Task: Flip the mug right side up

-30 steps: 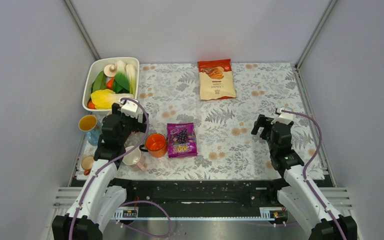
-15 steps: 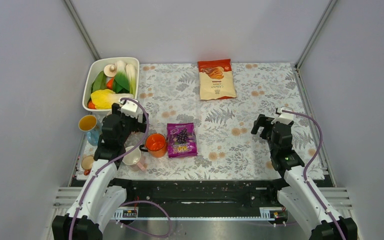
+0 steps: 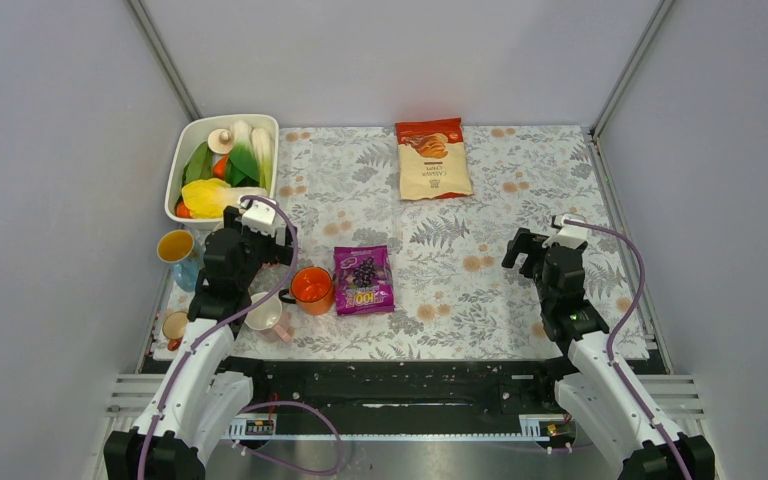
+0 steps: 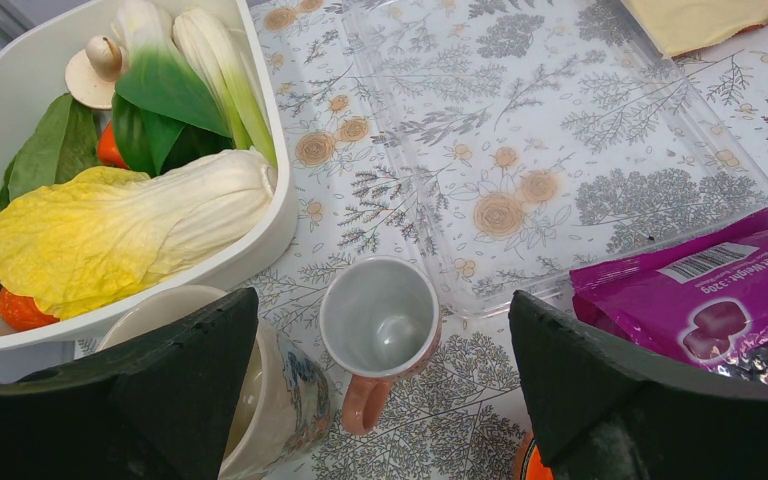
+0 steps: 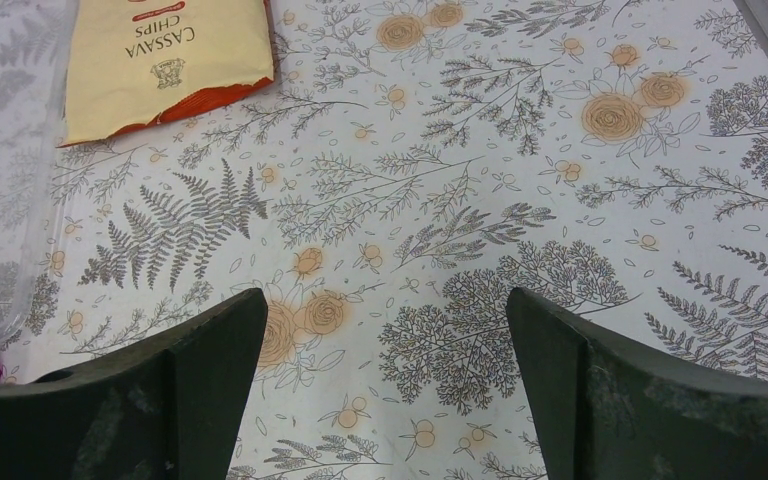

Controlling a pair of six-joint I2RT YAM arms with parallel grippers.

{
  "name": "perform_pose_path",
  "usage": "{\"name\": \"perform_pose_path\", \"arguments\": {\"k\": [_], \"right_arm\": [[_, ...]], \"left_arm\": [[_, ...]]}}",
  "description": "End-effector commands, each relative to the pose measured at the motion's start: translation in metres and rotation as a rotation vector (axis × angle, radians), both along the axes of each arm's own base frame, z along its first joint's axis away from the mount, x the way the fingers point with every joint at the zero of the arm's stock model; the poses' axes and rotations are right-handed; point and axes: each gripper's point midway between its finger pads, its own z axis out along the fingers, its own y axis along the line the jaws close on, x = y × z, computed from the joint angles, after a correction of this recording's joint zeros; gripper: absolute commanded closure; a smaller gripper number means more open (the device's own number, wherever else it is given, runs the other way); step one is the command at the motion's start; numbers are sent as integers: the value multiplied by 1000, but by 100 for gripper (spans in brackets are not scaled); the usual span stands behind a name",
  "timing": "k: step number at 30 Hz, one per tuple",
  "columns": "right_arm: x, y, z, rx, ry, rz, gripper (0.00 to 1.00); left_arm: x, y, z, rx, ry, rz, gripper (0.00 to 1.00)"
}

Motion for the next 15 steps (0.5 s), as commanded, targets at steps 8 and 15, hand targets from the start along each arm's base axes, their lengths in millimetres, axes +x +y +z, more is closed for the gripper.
{"name": "perform_pose_path", "arguments": {"k": [8, 15], "right_arm": [[8, 6, 22, 20, -89, 30, 1], [9, 11, 22, 26, -100, 53, 1]], "left_arm": [[6, 2, 26, -17, -90, 20, 1], [6, 2, 26, -17, -90, 20, 1]]}}
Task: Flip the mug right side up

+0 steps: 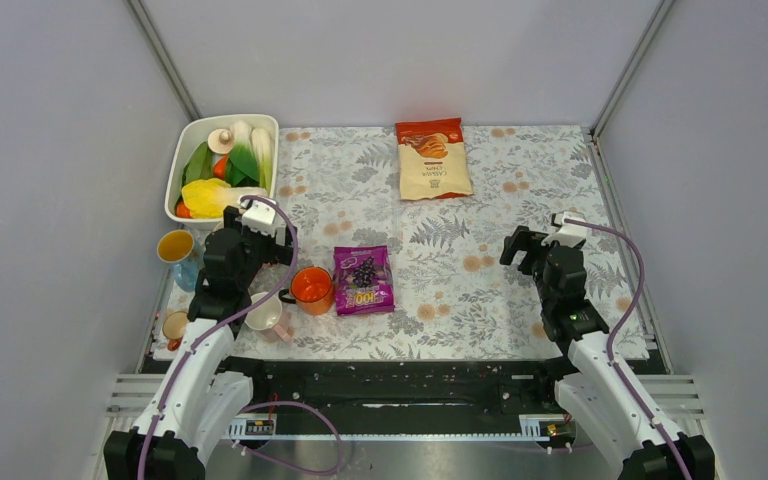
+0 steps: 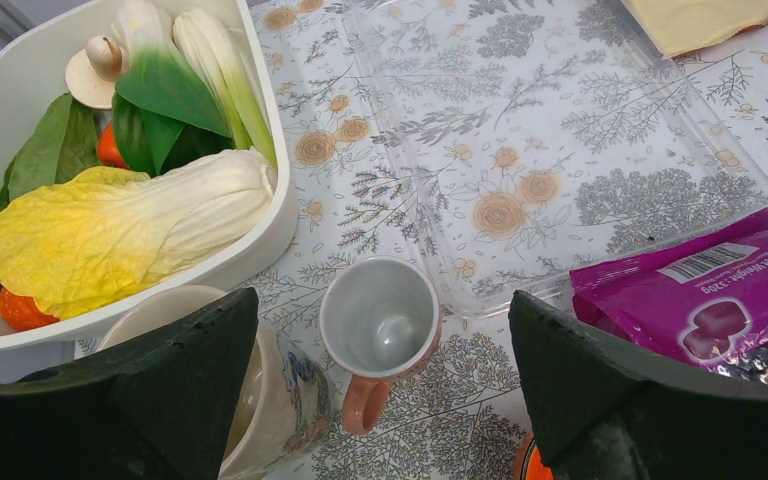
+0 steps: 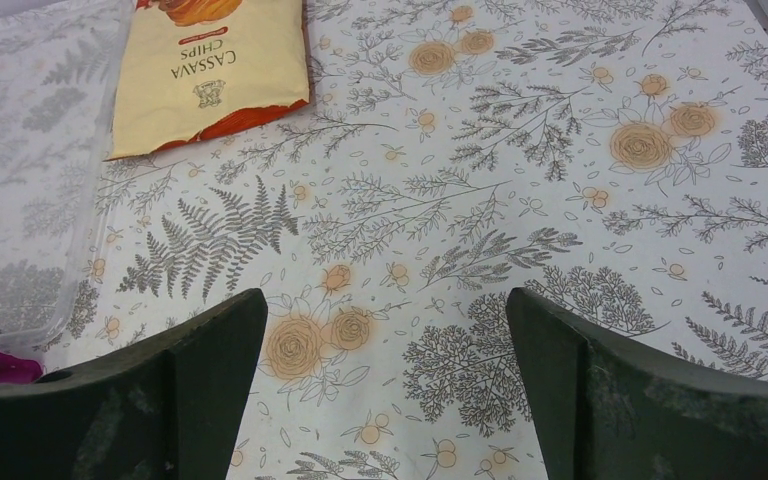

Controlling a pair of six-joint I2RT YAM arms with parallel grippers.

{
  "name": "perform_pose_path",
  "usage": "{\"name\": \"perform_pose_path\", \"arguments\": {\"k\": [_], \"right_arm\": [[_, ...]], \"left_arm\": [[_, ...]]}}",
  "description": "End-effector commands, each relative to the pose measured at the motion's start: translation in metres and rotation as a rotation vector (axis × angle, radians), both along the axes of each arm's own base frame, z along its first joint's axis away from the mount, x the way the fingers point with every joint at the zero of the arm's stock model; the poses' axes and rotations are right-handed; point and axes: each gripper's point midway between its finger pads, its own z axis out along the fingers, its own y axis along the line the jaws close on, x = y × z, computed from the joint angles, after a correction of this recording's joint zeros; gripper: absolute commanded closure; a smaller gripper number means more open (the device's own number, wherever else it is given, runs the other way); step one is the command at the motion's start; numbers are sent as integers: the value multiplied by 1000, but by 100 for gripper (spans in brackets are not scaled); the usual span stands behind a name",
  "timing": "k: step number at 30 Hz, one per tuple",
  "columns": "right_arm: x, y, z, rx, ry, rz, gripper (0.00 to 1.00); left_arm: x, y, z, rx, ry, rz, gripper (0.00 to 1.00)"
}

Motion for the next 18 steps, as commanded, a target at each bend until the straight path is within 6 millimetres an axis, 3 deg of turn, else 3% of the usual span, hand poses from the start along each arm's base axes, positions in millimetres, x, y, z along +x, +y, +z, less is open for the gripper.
{"name": "perform_pose_path", "arguments": {"k": [1, 18], "right_arm": [[4, 4, 11, 7, -54, 22, 1], [6, 8, 10, 18, -55, 38, 0]], "left_arm": [[6, 2, 26, -17, -90, 20, 1], [6, 2, 26, -17, -90, 20, 1]]}}
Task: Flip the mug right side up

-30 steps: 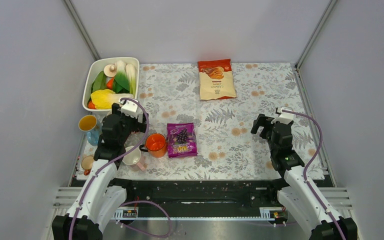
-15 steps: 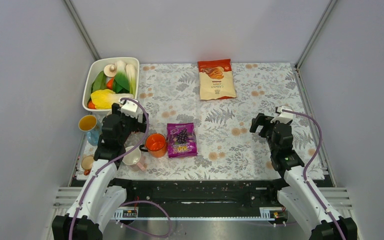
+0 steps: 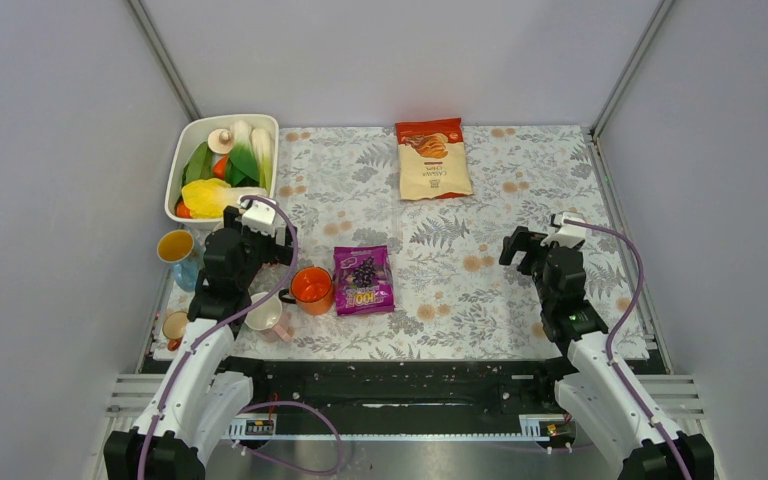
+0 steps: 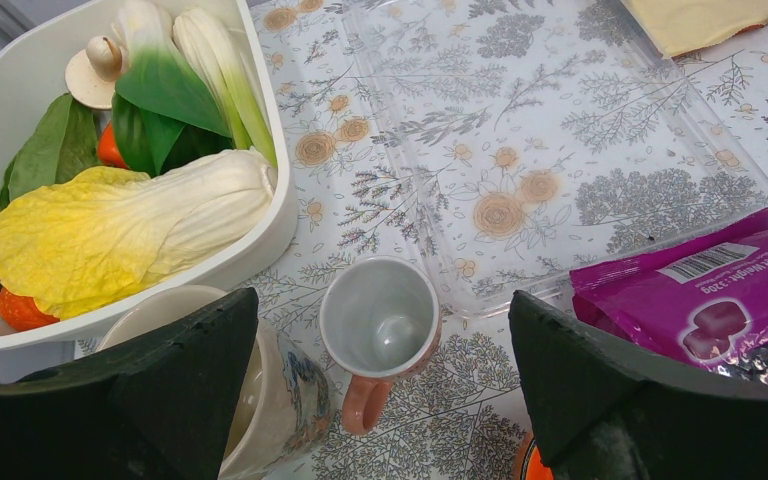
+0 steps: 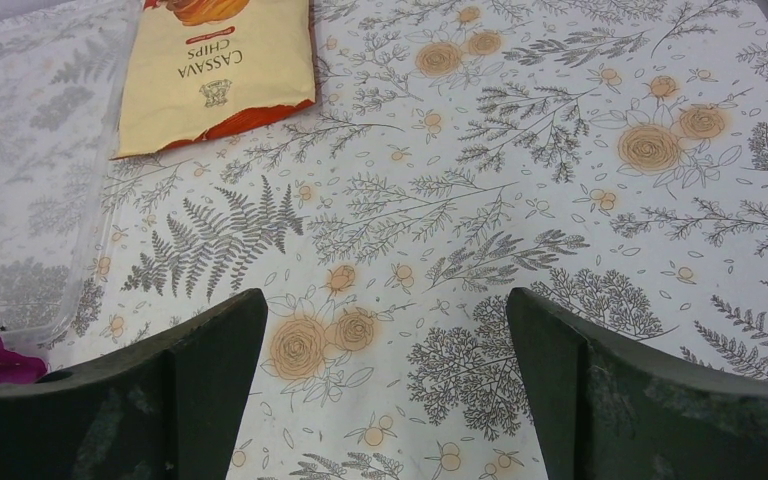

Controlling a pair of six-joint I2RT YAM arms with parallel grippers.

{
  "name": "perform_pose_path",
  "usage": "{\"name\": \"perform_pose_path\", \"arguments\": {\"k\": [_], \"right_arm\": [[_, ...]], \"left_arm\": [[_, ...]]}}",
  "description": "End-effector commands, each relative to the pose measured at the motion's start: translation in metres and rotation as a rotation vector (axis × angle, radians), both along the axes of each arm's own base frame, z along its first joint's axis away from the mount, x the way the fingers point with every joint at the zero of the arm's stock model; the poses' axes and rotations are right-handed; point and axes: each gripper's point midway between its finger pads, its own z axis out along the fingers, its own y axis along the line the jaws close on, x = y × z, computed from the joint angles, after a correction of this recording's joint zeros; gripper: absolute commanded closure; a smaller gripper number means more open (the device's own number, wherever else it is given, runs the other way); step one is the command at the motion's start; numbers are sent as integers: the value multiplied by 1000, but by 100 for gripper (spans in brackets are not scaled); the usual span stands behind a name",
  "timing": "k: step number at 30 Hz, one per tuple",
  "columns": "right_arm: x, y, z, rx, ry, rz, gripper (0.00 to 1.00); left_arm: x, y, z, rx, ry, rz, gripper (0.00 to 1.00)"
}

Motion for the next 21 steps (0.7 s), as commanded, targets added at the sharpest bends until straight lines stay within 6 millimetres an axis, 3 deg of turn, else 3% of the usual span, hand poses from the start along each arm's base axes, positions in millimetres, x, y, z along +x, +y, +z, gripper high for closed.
{"name": "perform_pose_path", "arguments": {"k": [1, 21], "right_arm": [[5, 4, 10, 11, -43, 21, 1], [8, 7, 5, 20, -29, 29, 0]], "left_arm": [[6, 2, 26, -17, -90, 20, 1], [6, 2, 26, -17, -90, 20, 1]]}}
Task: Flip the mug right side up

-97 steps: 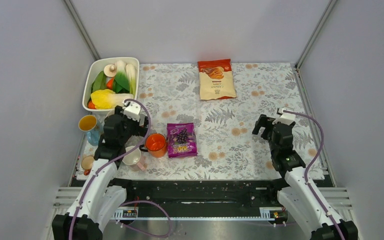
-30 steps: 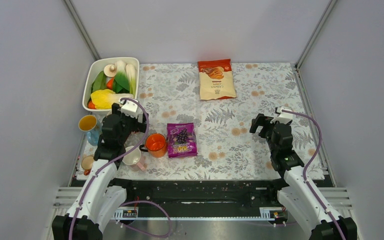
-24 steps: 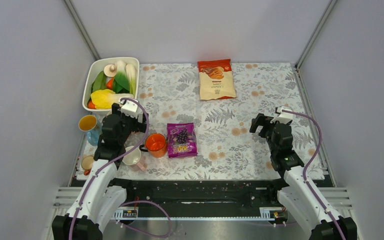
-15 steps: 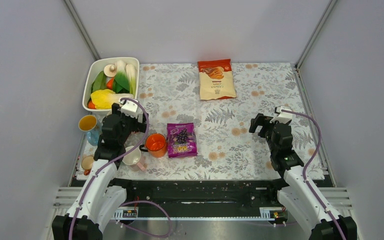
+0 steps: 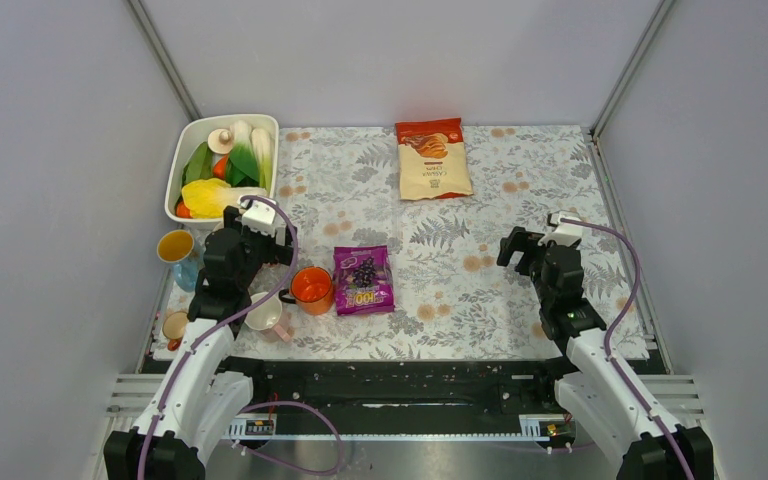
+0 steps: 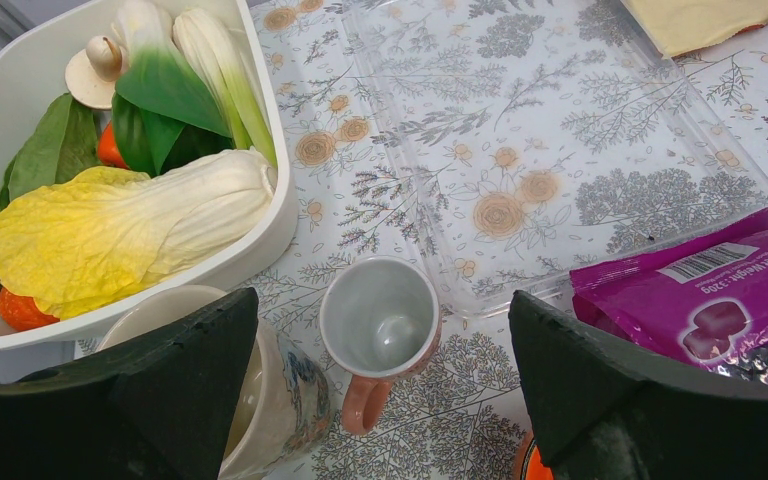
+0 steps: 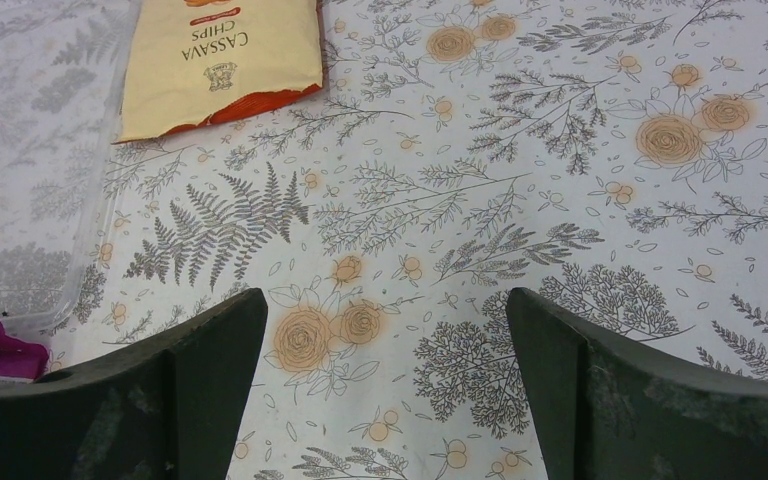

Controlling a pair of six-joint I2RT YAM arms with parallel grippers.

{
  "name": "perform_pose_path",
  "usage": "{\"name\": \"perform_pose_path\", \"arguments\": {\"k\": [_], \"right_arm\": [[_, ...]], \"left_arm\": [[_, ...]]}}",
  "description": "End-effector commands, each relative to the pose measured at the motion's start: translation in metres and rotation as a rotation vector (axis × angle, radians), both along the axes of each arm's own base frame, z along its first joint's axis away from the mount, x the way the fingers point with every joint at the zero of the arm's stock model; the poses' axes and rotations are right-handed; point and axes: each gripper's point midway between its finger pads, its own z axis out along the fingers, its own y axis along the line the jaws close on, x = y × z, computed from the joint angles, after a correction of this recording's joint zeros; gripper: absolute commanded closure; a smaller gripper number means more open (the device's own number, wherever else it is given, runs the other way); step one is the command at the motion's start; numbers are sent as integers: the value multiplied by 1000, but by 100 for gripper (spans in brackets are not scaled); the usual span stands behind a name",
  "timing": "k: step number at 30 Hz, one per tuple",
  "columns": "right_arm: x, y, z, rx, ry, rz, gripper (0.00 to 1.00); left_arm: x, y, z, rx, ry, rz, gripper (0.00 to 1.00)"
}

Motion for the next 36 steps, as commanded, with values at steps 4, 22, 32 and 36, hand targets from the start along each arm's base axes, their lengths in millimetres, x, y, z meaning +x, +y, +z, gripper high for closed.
{"name": "perform_pose_path", "arguments": {"k": [4, 22, 32, 36], "right_arm": [[6, 3, 11, 18, -47, 6, 1], [7, 4, 9, 18, -38, 10, 1], [8, 5, 8, 20, -36, 15, 1], [8, 5, 8, 21, -35, 16, 1]], "left_arm": [[6, 2, 26, -17, -90, 20, 1], [6, 2, 26, -17, -90, 20, 1], [6, 2, 26, -17, -90, 20, 1], [6, 2, 26, -17, -90, 20, 1]]}}
